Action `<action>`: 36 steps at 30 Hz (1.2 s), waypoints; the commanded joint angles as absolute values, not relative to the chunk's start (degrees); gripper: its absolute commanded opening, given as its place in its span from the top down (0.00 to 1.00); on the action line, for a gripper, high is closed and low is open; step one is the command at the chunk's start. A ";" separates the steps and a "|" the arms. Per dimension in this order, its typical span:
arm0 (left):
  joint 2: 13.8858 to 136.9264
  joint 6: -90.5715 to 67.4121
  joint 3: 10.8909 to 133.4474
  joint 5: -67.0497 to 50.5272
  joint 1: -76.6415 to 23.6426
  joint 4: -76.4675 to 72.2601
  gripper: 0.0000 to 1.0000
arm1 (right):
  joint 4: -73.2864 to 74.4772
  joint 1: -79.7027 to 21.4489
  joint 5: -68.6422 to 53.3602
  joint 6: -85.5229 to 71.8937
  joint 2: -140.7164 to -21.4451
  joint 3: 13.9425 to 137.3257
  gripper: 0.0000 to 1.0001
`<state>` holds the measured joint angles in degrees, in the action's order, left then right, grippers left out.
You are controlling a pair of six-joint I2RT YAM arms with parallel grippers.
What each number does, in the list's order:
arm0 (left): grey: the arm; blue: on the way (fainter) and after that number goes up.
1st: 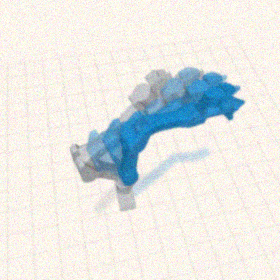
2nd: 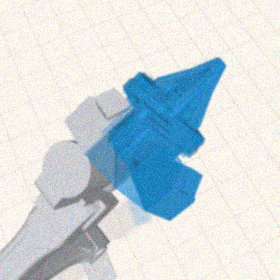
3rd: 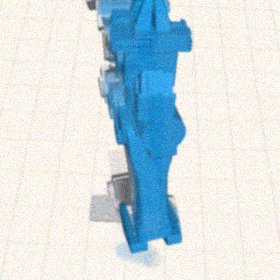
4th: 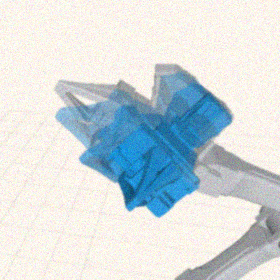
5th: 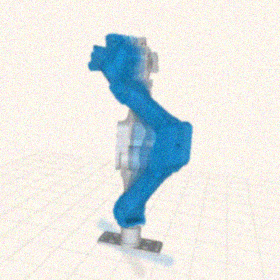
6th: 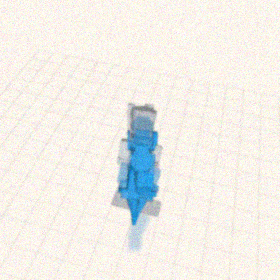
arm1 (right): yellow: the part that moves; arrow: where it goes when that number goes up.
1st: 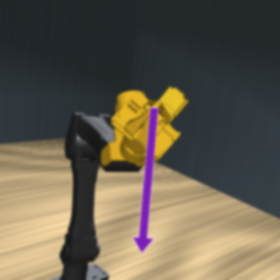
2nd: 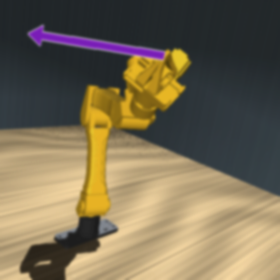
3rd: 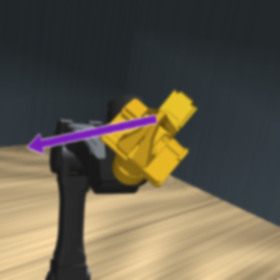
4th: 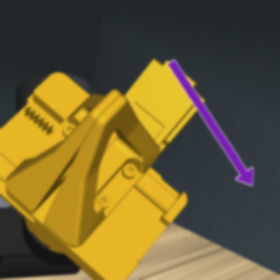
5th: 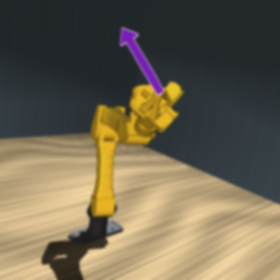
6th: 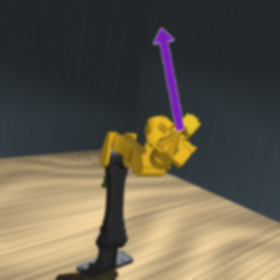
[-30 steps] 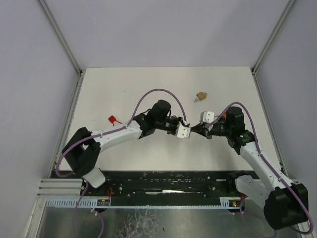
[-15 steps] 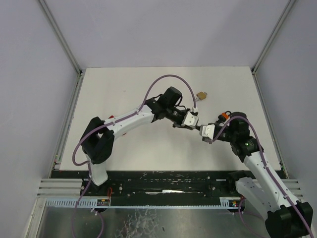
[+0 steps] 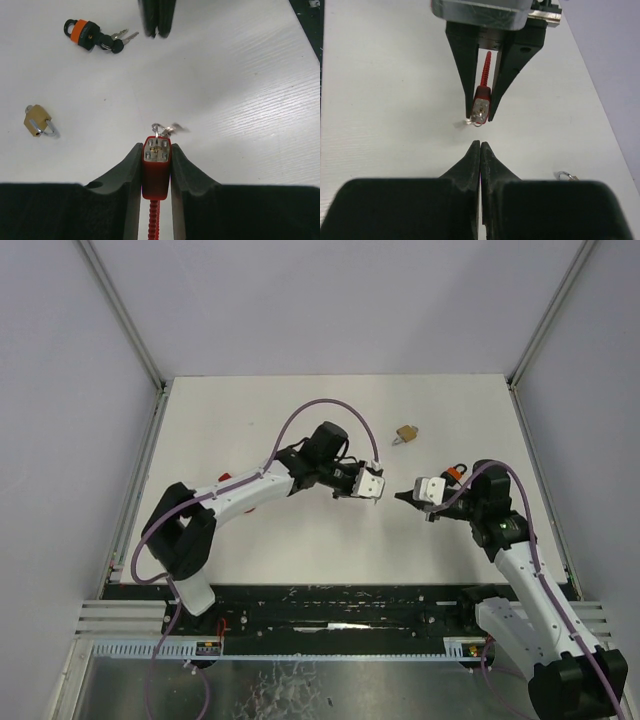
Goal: Lock with the key
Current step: Lock the lock.
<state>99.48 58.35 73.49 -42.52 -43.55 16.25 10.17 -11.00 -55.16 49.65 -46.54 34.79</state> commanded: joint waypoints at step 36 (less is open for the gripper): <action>91.70 -30.58 64.95 -38.43 -43.83 -51.50 1.00 | -67.55 -11.64 -58.97 -32.30 -54.06 20.96 0.43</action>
<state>90.87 -27.51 65.47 -40.84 -43.44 -43.57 -67.61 -11.00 -60.88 -29.95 -54.98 18.37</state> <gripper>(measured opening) 0.210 0.673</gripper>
